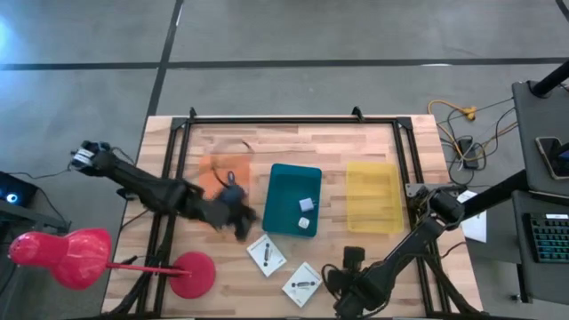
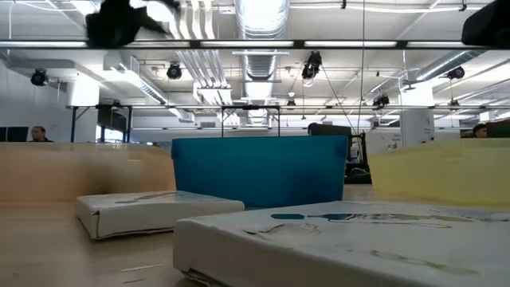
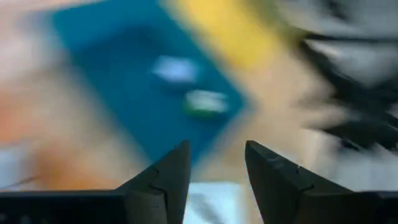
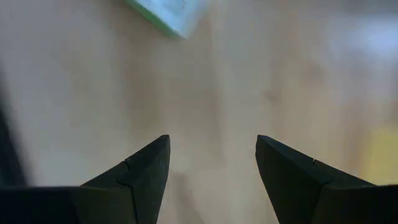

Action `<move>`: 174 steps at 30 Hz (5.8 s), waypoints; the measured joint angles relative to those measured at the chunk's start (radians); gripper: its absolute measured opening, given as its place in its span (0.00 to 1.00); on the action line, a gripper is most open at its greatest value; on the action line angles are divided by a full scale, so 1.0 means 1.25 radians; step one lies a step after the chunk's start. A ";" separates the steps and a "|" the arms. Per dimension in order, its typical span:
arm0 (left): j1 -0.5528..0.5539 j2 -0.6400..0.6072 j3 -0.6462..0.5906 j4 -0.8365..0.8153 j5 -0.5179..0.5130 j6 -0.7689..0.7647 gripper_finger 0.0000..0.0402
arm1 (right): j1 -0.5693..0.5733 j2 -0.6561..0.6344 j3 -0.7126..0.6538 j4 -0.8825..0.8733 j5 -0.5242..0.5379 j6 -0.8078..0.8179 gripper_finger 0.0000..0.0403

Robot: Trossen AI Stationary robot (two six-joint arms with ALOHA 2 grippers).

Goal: Pick and place items into bin
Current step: Put the right card reader box into the yellow bin

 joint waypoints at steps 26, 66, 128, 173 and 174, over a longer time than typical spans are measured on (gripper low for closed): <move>-0.104 0.625 0.316 0.211 0.233 0.158 0.00 | -0.020 0.000 -0.126 0.447 -0.109 -0.216 0.03; -0.121 0.703 0.309 0.265 0.314 0.146 0.00 | -0.057 0.044 -0.045 0.365 0.112 -0.266 0.02; -0.120 0.654 0.239 0.269 0.202 0.144 0.00 | -0.114 0.005 -0.011 0.401 0.175 -0.839 0.46; -0.126 0.652 0.225 0.300 0.193 0.159 0.00 | -0.111 0.038 -0.005 0.474 0.263 -1.233 0.42; -0.126 0.652 0.225 0.306 0.195 0.159 0.00 | -0.111 0.037 -0.004 0.474 0.267 -1.234 0.42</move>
